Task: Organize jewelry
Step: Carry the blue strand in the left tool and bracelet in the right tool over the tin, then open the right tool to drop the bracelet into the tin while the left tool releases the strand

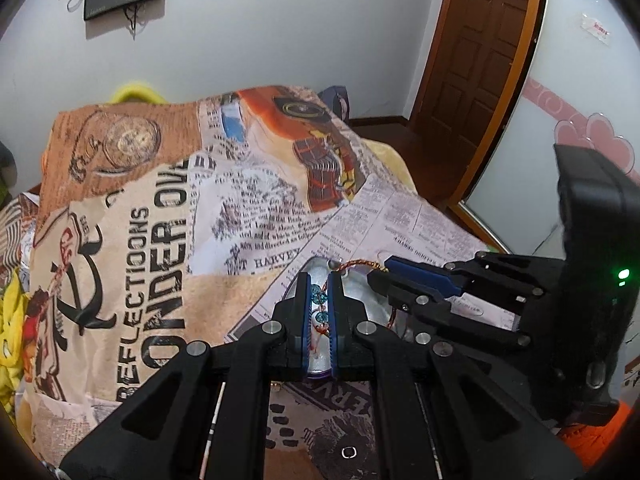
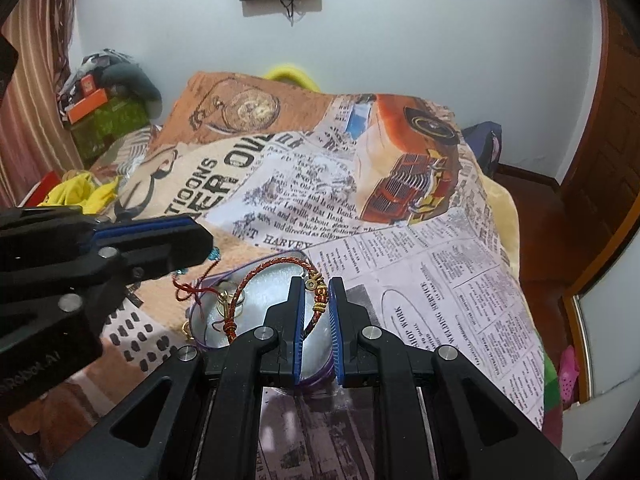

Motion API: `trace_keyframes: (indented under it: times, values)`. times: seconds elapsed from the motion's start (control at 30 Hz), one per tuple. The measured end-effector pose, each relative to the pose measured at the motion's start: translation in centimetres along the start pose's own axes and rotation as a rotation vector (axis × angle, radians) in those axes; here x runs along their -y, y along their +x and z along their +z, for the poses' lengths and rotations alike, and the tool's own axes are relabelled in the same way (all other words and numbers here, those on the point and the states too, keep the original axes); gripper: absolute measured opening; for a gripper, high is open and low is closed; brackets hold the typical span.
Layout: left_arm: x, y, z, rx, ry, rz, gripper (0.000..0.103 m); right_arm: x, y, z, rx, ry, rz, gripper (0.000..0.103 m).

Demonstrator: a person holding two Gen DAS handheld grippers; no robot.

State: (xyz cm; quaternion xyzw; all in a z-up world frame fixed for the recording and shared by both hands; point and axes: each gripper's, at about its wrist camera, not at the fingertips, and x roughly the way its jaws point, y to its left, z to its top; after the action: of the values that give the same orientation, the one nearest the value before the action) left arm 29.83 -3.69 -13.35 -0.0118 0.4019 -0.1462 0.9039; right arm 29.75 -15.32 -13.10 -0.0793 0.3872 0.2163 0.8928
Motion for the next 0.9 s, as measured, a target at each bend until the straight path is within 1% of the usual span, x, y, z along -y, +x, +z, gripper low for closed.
trace_keyframes:
  times: [0.13,0.33,0.63,0.9]
  values:
    - [0.0,1.1,-0.7,-0.038,0.006,-0.005,0.006,-0.1,0.4,-0.2,-0.020,-0.006,0.005,0.010]
    - [0.0,1.7,-1.4,-0.063,0.017,0.001,0.006,-0.3,0.8,-0.3,-0.038,-0.017,0.013,0.011]
    - [-0.3,1.1,-1.4,-0.061,0.017,0.008,0.006,-0.4,1.0,-0.4,-0.048,-0.028,0.021,0.011]
    - [-0.2,-0.6,-1.4,-0.042,0.019,0.016,0.007,-0.6,0.2,-0.3,-0.051,-0.025,0.023,0.011]
